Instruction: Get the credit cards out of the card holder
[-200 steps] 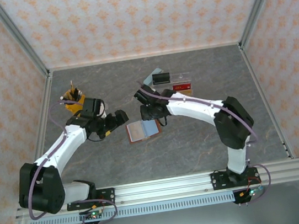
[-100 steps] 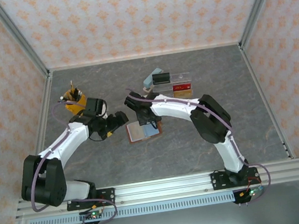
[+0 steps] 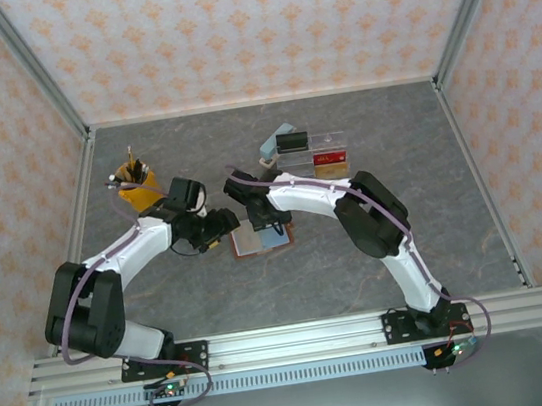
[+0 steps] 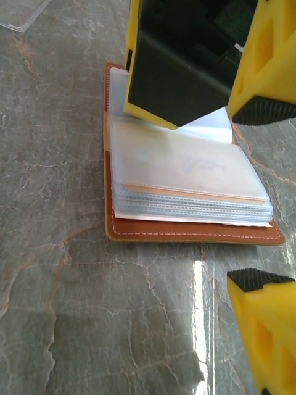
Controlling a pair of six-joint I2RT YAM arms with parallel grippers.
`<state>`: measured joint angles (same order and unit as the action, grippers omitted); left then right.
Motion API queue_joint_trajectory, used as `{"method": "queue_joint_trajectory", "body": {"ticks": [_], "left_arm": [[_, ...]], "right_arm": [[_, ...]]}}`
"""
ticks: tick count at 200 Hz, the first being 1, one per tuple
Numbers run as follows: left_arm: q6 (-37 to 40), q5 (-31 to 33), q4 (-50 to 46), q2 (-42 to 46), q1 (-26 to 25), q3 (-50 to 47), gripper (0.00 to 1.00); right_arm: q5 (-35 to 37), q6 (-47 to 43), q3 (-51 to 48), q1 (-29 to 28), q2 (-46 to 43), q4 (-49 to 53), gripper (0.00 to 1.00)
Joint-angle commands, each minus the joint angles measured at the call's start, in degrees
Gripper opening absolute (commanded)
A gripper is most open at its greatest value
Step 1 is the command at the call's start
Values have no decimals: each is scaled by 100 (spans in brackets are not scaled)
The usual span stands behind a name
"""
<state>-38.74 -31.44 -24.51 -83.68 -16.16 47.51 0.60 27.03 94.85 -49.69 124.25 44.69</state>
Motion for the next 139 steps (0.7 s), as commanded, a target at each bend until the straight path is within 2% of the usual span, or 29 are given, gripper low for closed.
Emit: {"method": "queue_joint_trajectory", "body": {"ticks": [1, 33, 79, 139], "left_arm": [[-28, -81, 124, -43, -67, 23, 60], [-28, -62, 174, -117, -98, 13, 52], [-37, -150, 283, -300, -159, 40, 45], [-28, -275, 377, -436, -212, 72, 36]], "right_arm": [[-401, 8, -92, 10, 218, 49, 48], [-697, 92, -253, 56, 228, -140, 41], [-763, 110, -312, 98, 222, -171, 28], [-850, 130, -340, 118, 214, -220, 26]]}}
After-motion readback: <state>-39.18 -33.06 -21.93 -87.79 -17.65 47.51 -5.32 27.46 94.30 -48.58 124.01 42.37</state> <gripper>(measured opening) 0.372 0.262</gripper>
